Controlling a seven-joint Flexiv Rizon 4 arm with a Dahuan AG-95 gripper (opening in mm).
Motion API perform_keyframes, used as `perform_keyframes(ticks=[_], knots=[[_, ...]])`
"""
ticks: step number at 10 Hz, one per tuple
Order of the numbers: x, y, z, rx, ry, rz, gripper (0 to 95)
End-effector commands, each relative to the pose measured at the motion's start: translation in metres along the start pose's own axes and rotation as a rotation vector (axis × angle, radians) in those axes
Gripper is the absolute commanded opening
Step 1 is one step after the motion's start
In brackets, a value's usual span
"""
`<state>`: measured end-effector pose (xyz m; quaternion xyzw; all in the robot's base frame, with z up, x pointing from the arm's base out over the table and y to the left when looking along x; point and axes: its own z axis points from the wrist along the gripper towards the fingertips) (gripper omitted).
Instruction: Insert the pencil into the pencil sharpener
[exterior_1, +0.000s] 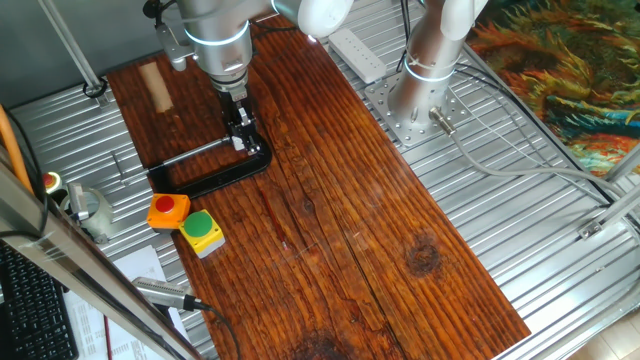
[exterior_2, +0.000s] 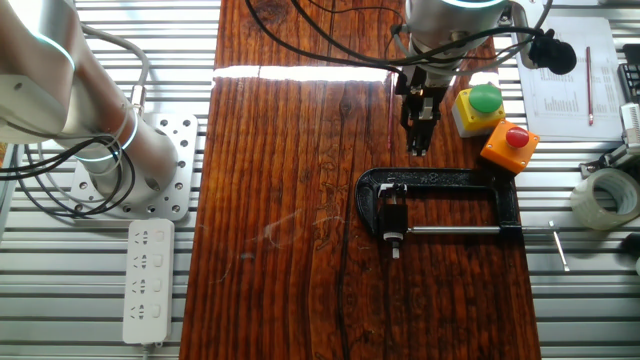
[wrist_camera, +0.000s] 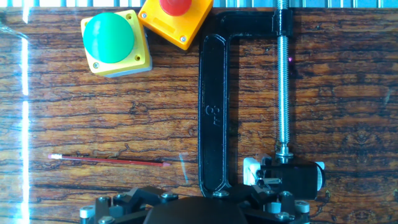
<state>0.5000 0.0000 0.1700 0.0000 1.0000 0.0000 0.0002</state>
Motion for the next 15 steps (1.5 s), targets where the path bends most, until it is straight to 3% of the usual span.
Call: perform_keyframes(ticks=[1,2,15], knots=[[0.0,0.0,0.0,0.0,0.0,0.0,95.0],[0.0,0.0,0.0,-0.008,0.021,-0.059,0.0],[0.0001,0.0001,-0.0002,-0.01,0.022,-0.068,0.0]])
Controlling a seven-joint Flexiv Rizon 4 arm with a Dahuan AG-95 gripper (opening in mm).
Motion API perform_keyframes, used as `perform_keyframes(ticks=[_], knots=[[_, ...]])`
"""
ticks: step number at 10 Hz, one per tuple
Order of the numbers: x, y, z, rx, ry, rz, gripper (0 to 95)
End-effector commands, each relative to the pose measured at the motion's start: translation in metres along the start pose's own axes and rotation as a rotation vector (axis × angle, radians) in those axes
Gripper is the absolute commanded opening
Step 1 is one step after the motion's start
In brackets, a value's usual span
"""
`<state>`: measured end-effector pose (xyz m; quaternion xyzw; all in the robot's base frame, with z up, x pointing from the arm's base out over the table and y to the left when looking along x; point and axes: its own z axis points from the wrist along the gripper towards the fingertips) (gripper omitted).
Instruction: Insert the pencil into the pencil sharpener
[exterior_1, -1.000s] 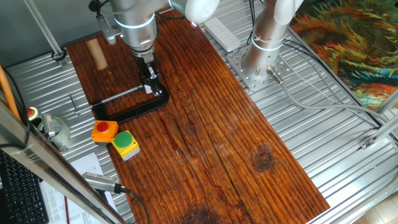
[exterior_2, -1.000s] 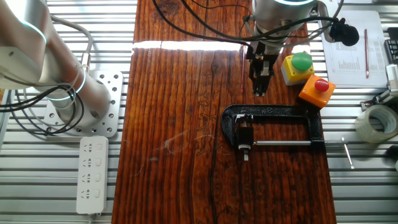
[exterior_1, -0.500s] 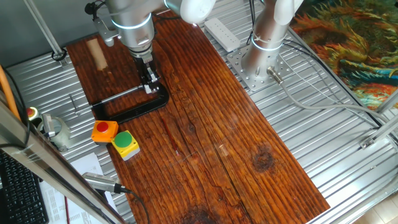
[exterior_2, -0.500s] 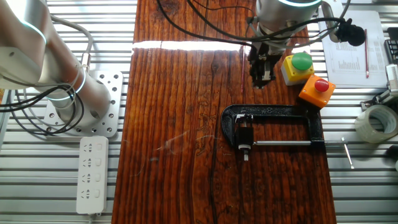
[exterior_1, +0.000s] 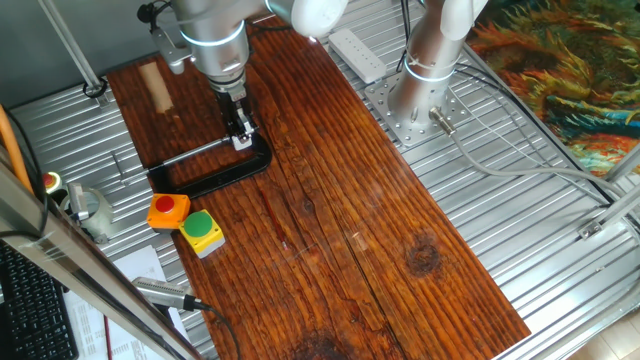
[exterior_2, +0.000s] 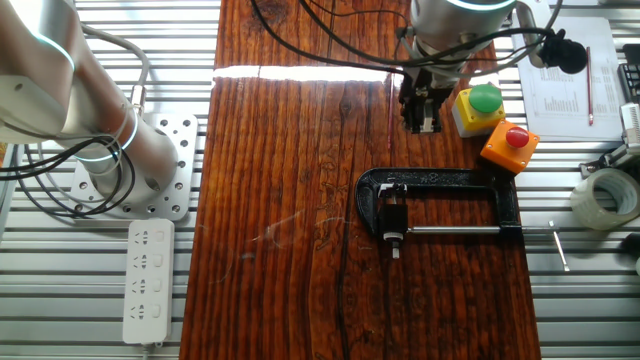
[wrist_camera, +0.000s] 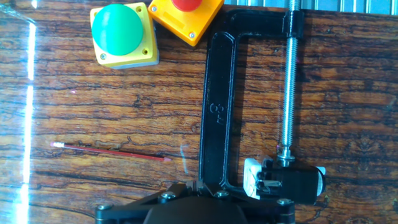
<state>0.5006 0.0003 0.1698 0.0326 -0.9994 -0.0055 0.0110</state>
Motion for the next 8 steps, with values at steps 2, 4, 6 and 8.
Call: perform_keyframes(ticks=[2,4,6,8], knots=[[0.0006,-0.0002,-0.0004,0.001,0.001,-0.007,0.0],[0.0006,-0.0002,-0.0004,0.001,0.001,-0.01,0.0],[0.0006,-0.0002,-0.0004,0.001,0.001,-0.011,0.0],[0.0006,-0.0002,-0.0004,0.001,0.001,-0.011,0.0]])
